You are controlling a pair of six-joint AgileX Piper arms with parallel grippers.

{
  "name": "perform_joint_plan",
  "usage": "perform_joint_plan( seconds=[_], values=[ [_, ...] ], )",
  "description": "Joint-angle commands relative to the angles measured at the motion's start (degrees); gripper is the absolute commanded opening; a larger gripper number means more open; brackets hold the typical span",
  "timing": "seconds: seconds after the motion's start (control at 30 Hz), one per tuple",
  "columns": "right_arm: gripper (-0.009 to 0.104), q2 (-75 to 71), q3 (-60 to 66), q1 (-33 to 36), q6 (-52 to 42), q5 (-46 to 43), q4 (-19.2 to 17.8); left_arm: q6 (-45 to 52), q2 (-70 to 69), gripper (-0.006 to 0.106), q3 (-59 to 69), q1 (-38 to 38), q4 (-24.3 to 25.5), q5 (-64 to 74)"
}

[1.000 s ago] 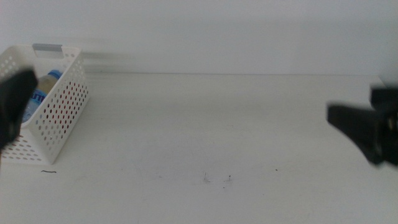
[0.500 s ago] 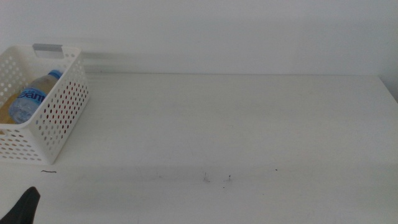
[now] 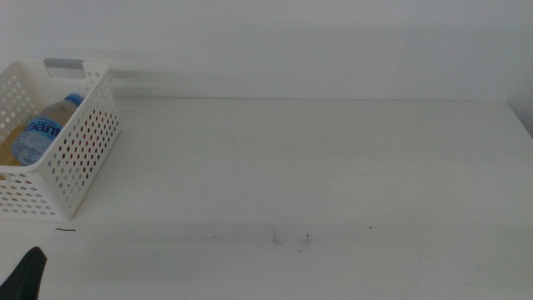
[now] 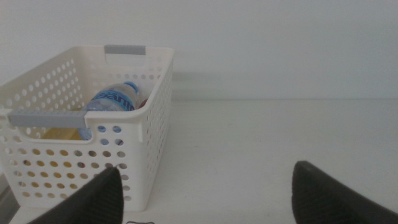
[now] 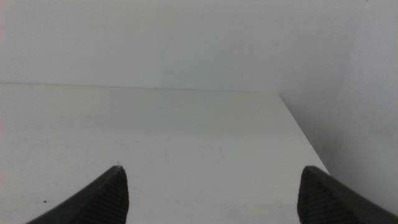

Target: Use arms to grab the bottles and put them into the dustbin to the left of the table.

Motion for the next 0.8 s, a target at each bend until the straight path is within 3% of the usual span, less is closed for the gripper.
perform_joint_plan(
  seconds=[0.0,0.77],
  values=[
    [0.071,-0.2,0.2,-0.5,-0.2,-0.9,-1.0,-0.6,-0.2,0.091,0.0,0.1,-0.4,-0.9],
    [0.071,-0.2,0.2,-0.5,-0.2,-0.9,-1.0,-0.6,-0.2,0.091,0.0,2.0,3.1,-1.7]
  ],
)
